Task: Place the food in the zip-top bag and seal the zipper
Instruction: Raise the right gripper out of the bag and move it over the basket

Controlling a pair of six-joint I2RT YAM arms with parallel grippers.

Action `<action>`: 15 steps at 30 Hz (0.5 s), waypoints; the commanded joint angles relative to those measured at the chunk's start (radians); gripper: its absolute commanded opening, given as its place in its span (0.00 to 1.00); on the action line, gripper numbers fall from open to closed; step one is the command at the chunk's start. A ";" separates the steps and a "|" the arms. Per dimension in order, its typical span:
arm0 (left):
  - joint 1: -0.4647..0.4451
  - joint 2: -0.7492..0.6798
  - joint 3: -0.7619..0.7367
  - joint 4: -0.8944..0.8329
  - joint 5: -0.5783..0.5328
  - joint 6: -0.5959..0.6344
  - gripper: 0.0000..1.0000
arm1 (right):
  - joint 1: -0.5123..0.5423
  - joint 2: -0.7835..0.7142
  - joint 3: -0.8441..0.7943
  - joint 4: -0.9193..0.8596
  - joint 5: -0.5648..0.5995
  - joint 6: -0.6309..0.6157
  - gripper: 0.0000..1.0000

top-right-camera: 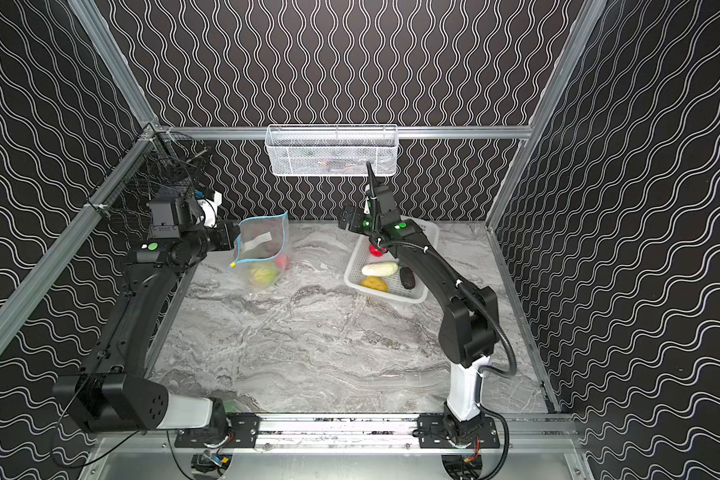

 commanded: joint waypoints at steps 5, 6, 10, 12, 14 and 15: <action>0.002 -0.034 -0.057 0.067 0.061 -0.005 0.00 | -0.056 0.072 0.087 -0.119 0.057 0.004 0.99; 0.002 -0.050 -0.072 0.075 0.063 -0.003 0.00 | -0.061 0.075 0.085 -0.121 0.061 0.004 0.99; 0.003 -0.069 -0.096 0.073 0.058 0.012 0.00 | -0.082 0.092 0.070 -0.129 0.060 -0.018 0.99; 0.003 -0.070 -0.096 0.077 0.069 0.017 0.00 | -0.089 0.098 0.062 -0.142 0.070 -0.040 0.99; 0.005 -0.062 -0.082 0.073 0.084 0.017 0.00 | -0.097 0.101 0.048 -0.146 0.087 -0.049 0.99; 0.005 -0.058 -0.077 0.071 0.091 0.019 0.00 | -0.102 0.105 0.044 -0.146 0.087 -0.051 0.99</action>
